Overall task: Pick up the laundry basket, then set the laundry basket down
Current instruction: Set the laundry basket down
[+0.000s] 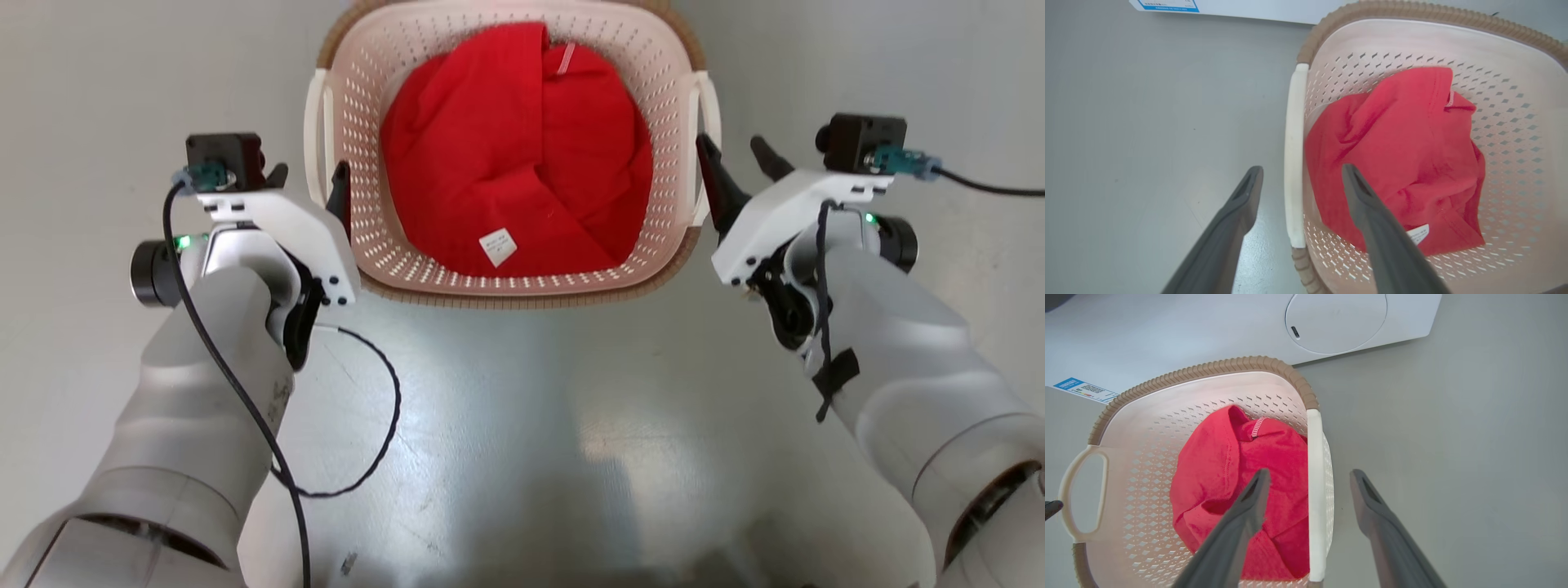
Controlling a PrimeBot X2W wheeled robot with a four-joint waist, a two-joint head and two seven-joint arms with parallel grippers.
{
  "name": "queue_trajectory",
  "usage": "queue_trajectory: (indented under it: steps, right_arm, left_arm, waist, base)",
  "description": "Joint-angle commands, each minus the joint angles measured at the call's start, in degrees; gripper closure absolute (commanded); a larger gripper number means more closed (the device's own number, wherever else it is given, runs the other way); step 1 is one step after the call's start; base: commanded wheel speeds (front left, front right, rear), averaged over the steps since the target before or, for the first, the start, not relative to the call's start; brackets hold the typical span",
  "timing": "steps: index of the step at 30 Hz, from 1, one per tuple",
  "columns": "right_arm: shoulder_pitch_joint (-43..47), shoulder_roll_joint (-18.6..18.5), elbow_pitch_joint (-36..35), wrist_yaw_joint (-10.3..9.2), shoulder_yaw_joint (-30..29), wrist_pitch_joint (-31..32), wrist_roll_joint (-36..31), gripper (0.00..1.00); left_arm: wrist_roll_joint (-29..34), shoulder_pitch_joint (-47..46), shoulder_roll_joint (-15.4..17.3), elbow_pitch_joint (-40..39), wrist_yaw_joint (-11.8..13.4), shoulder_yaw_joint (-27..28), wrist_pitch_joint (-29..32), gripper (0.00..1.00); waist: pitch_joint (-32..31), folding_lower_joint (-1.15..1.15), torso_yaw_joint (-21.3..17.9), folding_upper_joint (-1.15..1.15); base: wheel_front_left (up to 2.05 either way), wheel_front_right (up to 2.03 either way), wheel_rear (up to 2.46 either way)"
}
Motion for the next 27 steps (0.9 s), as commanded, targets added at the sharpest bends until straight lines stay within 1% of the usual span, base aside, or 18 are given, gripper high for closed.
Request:
queue_trajectory:
  steps: [1, 6, 7, 12, 19, 24, 27]
  right_arm:
    - [4.0, 0.7, 0.0, 0.41, 0.4, -0.8, 0.7, 0.00]
    - [6.2, 0.7, -0.1, 0.41, 0.5, -0.8, 1.2, 0.00]
    - [6.2, 0.7, -0.1, 0.41, 0.5, -0.8, 1.2, 0.00]
    - [9.0, 0.7, -0.9, 0.41, 1.0, -0.9, 1.4, 0.00]
    - [11.3, 0.3, -1.5, 0.41, 1.7, -1.1, 1.0, 0.00]
    - [12.0, -0.2, -1.1, 0.41, 1.6, -1.1, 0.0, 0.00]
    - [12.3, -0.8, -0.8, 0.41, 0.6, -1.1, -1.1, 0.00]
  left_arm:
    - [-0.3, 2.4, 2.1, -0.4, -0.1, 0.8, -0.9, 0.00]
    - [-0.7, 5.0, 2.2, -0.4, -0.5, 0.8, -1.5, 0.00]
    - [-0.7, 5.0, 2.2, -0.4, -0.5, 0.8, -1.5, 0.00]
    - [-1.4, 7.6, 1.9, -0.4, -0.5, 1.4, -2.6, 0.00]
    - [-1.9, 10.3, 1.8, -1.1, -1.0, 2.1, -3.1, 0.00]
    - [-1.5, 12.8, 2.5, -4.1, -0.6, 3.3, -3.1, 0.00]
    - [-1.0, 14.7, 2.8, -5.8, -0.1, 4.1, -3.1, 0.00]
  waist:
    - [-2.4, 0.00, -0.4, 0.00]
    - [-6.5, 0.00, -0.9, 0.00]
    - [-6.5, 0.00, -0.9, 0.00]
    - [-11.3, 0.00, -1.3, 0.00]
    - [-15.7, 0.00, -1.6, 0.00]
    - [-18.6, 0.00, -1.8, 0.00]
    - [-20.3, 0.00, -1.6, 0.00]
  base:
    - [0.00, 0.00, 0.00]
    - [0.00, 0.00, 0.00]
    - [0.00, 0.00, 0.00]
    - [0.00, 0.00, 0.00]
    - [0.00, 0.00, 0.00]
    - [0.00, 0.00, 0.00]
    - [0.00, 0.00, 0.00]
